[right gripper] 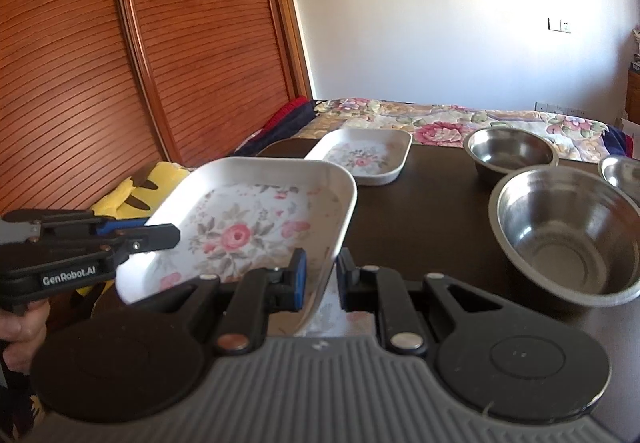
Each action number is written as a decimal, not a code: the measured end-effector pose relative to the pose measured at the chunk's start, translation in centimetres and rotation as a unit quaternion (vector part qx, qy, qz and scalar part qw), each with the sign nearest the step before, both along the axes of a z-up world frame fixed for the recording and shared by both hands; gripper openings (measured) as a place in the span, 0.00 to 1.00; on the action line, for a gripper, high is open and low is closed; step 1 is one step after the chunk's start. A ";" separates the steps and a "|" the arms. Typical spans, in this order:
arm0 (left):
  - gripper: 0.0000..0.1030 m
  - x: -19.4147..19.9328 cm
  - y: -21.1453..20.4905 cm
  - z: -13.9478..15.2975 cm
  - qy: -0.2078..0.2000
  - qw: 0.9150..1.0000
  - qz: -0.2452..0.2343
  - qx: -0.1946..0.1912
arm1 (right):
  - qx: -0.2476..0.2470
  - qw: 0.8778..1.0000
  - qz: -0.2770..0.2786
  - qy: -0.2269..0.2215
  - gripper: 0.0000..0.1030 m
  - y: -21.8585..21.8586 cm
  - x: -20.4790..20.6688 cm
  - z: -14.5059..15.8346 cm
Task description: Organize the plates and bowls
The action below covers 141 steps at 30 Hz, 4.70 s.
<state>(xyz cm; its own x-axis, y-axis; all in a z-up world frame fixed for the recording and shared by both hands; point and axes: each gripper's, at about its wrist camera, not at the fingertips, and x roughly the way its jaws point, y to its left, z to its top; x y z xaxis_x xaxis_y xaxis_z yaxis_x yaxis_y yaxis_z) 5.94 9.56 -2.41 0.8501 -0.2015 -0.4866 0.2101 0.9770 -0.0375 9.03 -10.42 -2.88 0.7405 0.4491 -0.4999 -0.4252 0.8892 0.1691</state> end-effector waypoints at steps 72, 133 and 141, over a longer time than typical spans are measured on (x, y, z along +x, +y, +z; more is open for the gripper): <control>0.22 0.8 -2.3 -5.1 0.023 0.999 -0.010 0.029 | 0.021 0.999 -0.046 -0.002 0.19 -2.0 -1.8 -4.3; 0.68 20.5 3.0 2.9 0.008 0.999 0.035 0.013 | -0.031 0.999 -0.008 -0.011 0.53 2.8 16.7 4.5; 0.68 23.4 3.4 0.9 0.030 0.999 0.024 0.009 | -0.040 0.998 -0.024 0.039 0.53 3.8 19.8 1.9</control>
<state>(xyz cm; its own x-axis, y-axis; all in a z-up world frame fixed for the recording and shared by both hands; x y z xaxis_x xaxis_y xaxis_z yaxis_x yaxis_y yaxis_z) 29.38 12.98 -1.53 0.8276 -0.1517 -0.5404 0.1602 0.9866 -0.0316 28.79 -6.59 -0.99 0.7183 0.3698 -0.5893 -0.3699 0.9204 0.1268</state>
